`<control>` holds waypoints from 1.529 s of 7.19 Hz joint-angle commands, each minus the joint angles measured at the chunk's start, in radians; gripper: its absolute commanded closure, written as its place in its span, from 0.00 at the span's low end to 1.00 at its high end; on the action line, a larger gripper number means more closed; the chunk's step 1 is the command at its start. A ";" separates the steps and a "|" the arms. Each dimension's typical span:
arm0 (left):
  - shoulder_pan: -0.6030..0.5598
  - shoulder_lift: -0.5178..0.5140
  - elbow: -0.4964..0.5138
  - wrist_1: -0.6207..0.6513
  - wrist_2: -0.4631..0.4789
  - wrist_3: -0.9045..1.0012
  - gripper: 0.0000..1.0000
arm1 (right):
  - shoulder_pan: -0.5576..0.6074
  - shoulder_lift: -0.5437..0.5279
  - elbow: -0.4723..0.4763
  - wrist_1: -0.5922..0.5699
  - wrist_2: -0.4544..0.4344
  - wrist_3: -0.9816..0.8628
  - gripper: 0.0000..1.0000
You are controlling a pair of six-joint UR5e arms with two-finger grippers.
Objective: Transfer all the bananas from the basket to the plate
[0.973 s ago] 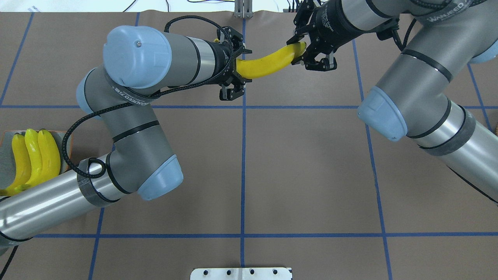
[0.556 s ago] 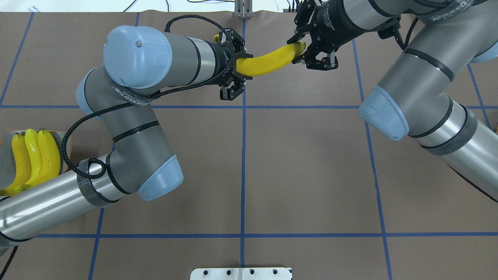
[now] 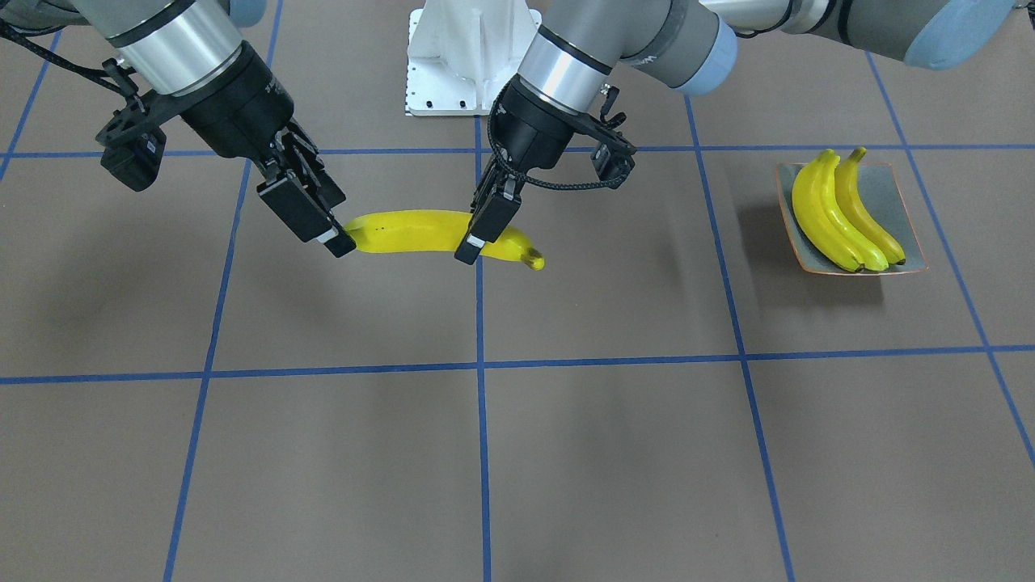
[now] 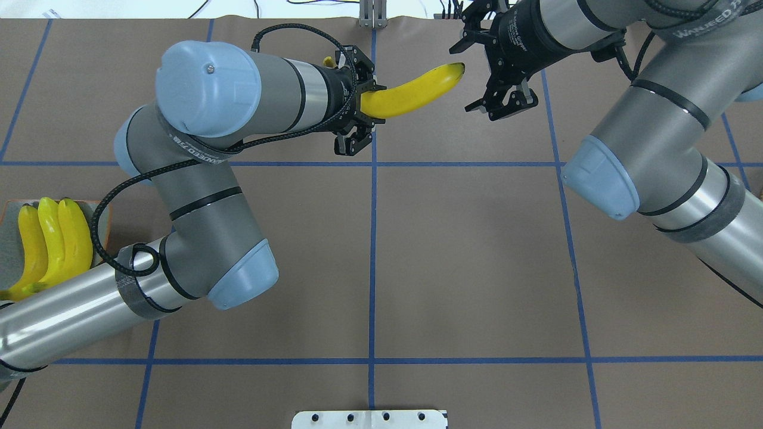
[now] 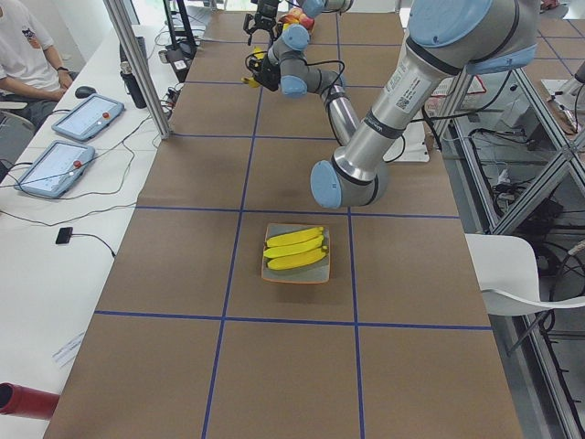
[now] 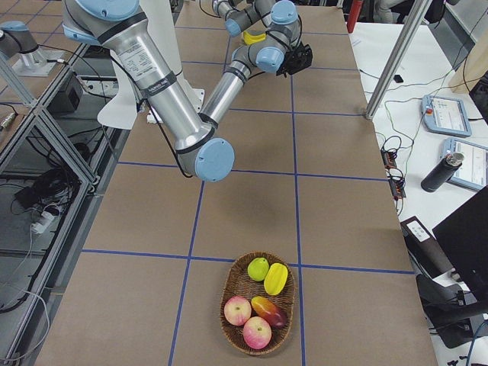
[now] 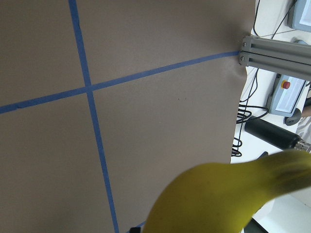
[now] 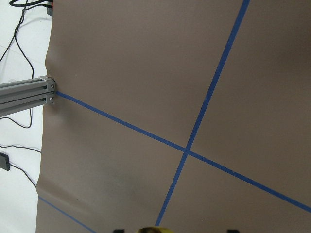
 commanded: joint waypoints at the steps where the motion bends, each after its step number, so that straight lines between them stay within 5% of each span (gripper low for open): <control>1: -0.001 0.128 -0.127 -0.002 -0.027 0.104 1.00 | 0.024 -0.040 0.013 0.000 -0.002 -0.036 0.00; 6: -0.046 0.557 -0.370 -0.047 -0.237 0.732 1.00 | 0.024 -0.128 -0.046 0.005 -0.078 -0.323 0.00; 9: -0.223 0.752 -0.324 -0.191 -0.476 1.121 1.00 | 0.024 -0.155 -0.063 0.005 -0.106 -0.473 0.00; 11: -0.458 0.796 -0.147 -0.290 -0.783 1.390 1.00 | 0.021 -0.180 -0.089 0.005 -0.129 -0.626 0.00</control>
